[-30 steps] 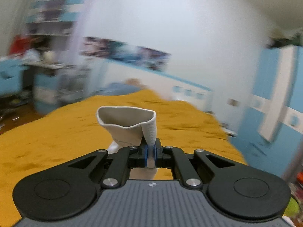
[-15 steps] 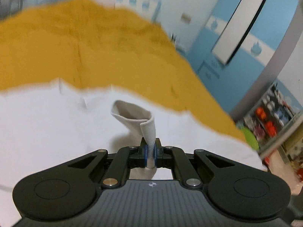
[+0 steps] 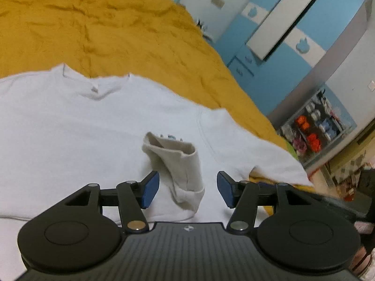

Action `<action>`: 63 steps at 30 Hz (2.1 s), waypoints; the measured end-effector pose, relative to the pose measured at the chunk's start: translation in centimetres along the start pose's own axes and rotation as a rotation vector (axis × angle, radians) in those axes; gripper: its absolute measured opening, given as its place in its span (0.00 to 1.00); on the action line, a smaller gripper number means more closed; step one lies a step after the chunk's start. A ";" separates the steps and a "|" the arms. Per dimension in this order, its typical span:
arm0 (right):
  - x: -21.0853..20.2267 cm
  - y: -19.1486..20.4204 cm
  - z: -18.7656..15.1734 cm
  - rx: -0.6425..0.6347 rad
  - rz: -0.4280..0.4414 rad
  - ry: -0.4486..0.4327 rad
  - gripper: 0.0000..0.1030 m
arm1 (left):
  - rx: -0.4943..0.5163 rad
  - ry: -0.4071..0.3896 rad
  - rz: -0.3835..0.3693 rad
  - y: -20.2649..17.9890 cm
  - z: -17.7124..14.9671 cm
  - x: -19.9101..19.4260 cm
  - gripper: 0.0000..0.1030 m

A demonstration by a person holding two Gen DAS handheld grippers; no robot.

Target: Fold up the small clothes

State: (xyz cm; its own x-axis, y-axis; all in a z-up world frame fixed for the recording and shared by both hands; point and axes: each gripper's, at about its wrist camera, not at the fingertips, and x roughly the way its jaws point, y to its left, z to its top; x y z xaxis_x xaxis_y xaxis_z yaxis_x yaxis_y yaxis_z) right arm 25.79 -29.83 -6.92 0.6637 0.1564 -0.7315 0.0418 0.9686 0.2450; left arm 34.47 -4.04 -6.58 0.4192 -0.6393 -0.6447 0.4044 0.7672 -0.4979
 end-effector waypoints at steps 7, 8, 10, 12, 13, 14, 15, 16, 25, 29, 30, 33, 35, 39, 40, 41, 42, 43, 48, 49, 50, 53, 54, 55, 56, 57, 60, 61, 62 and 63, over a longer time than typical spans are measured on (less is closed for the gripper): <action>-0.7 1.2 0.5 -0.063 -0.065 -0.011 0.36 | 0.028 0.019 -0.080 -1.8 0.3 4.6 0.61; -0.9 1.0 0.4 -0.069 -0.077 -0.009 0.36 | 0.036 0.019 -0.094 -2.3 0.3 5.0 0.61; -1.4 0.4 0.4 -0.063 -0.097 -0.008 0.37 | 0.051 0.023 -0.131 -3.3 0.3 5.9 0.61; -1.8 -0.4 0.4 -0.052 -0.118 -0.013 0.37 | 0.059 0.031 -0.155 -4.2 0.2 6.5 0.61; -2.0 -0.8 0.4 -0.048 -0.130 -0.017 0.38 | 0.062 0.034 -0.168 -4.5 0.1 6.7 0.61; -2.2 -1.1 0.4 -0.044 -0.141 -0.022 0.39 | 0.065 0.037 -0.170 -4.8 0.0 6.9 0.61; -2.4 -1.5 0.4 -0.038 -0.150 -0.024 0.39 | 0.070 0.037 -0.166 -5.0 -0.1 6.8 0.61; -2.4 -1.9 0.4 -0.030 -0.153 -0.024 0.40 | 0.080 0.035 -0.164 -5.2 -0.1 6.6 0.61; 1.4 -3.7 1.0 0.065 -0.039 0.032 0.48 | 0.077 -0.078 0.085 2.3 1.2 -1.0 0.61; 4.7 -4.2 1.8 0.117 -0.018 0.091 0.47 | -0.004 -0.141 0.255 8.8 2.5 -5.0 0.61; 5.5 -4.4 1.9 0.133 -0.018 0.107 0.47 | -0.029 -0.161 0.294 10.3 2.8 -5.9 0.61; 7.5 -5.2 2.1 0.201 -0.014 0.145 0.47 | -0.130 -0.208 0.379 15.2 3.5 -8.1 0.61; 8.5 -5.4 2.3 0.228 -0.006 0.156 0.43 | -0.191 -0.219 0.410 17.8 4.0 -8.6 0.61; 9.8 -5.3 2.6 0.234 -0.001 0.153 0.31 | -0.293 -0.218 0.434 22.1 4.7 -7.1 0.61; 10.0 -5.4 2.7 0.237 -0.002 0.151 0.26 | -0.307 -0.213 0.431 23.0 4.7 -6.5 0.61; 10.2 -5.5 2.7 0.241 0.001 0.151 0.22 | -0.319 -0.209 0.427 23.7 4.9 -5.7 0.61; 10.3 -5.5 2.7 0.242 0.002 0.150 0.19 | -0.323 -0.208 0.423 24.0 4.9 -5.1 0.60; 10.4 -5.6 2.7 0.241 0.002 0.149 0.14 | -0.325 -0.212 0.420 24.3 5.1 -4.3 0.56; 9.8 -4.8 3.1 0.176 0.017 0.136 0.02 | -0.355 -0.256 0.408 25.0 4.7 -4.2 0.04; 9.5 -4.4 3.4 0.146 0.017 0.125 0.01 | -0.349 -0.279 0.405 24.9 4.6 -4.7 0.04; 9.2 -3.9 3.7 0.119 0.017 0.109 0.01 | -0.340 -0.298 0.398 24.9 4.5 -5.3 0.04; 8.1 -2.8 5.1 0.062 0.035 0.044 0.00 | -0.310 -0.353 0.402 24.4 4.3 -7.2 0.04; 8.1 -2.5 5.7 0.050 0.039 0.025 0.00 | -0.310 -0.366 0.403 24.4 4.3 -7.7 0.04; 8.2 -2.4 6.2 0.041 0.038 0.010 0.00 | -0.309 -0.377 0.406 24.4 4.4 -8.1 0.04; 8.6 -2.2 6.7 0.034 0.030 -0.002 0.00 | -0.307 -0.385 0.408 24.4 4.4 -8.3 0.04; 9.1 -2.2 7.3 0.033 0.019 -0.009 0.00 | -0.307 -0.387 0.407 24.5 4.4 -8.4 0.04; 11.7 -2.3 8.4 0.033 0.006 0.000 0.00 | -0.313 -0.375 0.428 24.9 4.7 -7.6 0.04; 12.8 -2.3 8.6 0.018 -0.006 0.018 0.00 | -0.315 -0.363 0.442 25.2 4.7 -7.1 0.04; 14.1 -2.3 8.7 0.005 -0.019 0.043 0.00 | -0.320 -0.352 0.453 25.5 4.7 -6.6 0.03; 15.4 -2.4 8.6 0.000 -0.031 0.075 0.00 | -0.326 -0.333 0.464 25.8 4.7 -6.0 0.03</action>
State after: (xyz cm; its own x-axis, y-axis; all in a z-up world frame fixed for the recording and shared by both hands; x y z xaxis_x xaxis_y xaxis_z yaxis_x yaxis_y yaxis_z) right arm 42.35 -31.40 -13.24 0.6043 0.1400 -0.7843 0.0617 0.9732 0.2213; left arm 46.21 19.37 -12.83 0.7414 -0.1802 -0.6464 -0.1239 0.9100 -0.3958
